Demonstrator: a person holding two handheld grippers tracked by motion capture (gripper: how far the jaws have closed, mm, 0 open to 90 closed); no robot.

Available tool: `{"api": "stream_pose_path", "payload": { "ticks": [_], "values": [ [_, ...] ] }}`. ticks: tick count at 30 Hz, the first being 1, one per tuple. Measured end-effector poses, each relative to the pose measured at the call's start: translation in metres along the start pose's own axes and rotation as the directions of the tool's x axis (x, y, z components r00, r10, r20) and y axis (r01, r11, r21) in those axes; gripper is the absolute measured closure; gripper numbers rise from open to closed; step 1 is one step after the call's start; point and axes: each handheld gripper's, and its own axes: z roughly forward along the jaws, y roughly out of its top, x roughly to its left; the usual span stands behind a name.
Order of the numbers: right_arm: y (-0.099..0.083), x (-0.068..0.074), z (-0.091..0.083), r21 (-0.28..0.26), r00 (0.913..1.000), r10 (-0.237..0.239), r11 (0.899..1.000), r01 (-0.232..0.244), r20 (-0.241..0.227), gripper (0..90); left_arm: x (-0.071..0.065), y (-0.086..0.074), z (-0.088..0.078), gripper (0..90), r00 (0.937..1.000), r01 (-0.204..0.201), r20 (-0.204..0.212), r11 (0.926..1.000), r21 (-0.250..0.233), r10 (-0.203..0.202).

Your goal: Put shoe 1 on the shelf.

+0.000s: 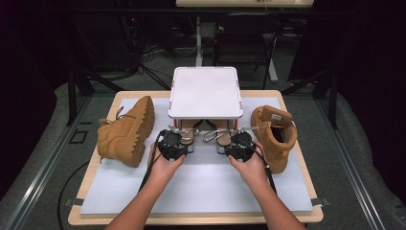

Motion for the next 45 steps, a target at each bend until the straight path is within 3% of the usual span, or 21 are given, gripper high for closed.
{"api": "stream_pose_path", "payload": {
  "ticks": [9,21,28,35,38,45],
  "values": [
    [0.007,0.004,0.004,-0.01,1.0,0.001,1.0,-0.001,0.006,71.6,0.002,0.007,0.011,63.7,0.9999,0.001,-0.016,0.9993,-0.037,-0.001],
    [0.019,0.005,0.021,-0.04,0.9996,0.027,0.999,-0.027,0.008,72.1,0.004,0.012,0.025,64.8,0.9991,0.034,-0.022,0.9947,-0.097,-0.036],
    [0.025,0.004,0.029,-0.066,0.999,0.042,0.997,-0.041,0.013,72.1,0.006,0.01,0.028,64.9,0.9992,0.011,-0.038,0.9911,-0.133,-0.016],
    [0.025,0.005,0.031,-0.079,0.9986,0.048,0.996,-0.046,0.023,70.1,0.008,0.009,0.028,61.4,0.9991,0.018,-0.035,0.9929,-0.117,-0.022],
    [0.02,0.009,0.03,-0.063,0.9993,0.032,0.998,-0.03,0.02,68.5,0.01,0.006,0.027,60.2,0.9989,0.046,0.001,0.9932,-0.107,-0.046],
    [0.01,0.013,0.027,-0.002,1.0,0.006,1.0,-0.006,0.002,66.2,0.011,-0.004,0.021,59.9,0.9988,0.04,0.033,0.9955,-0.086,-0.037]
  ]
}}
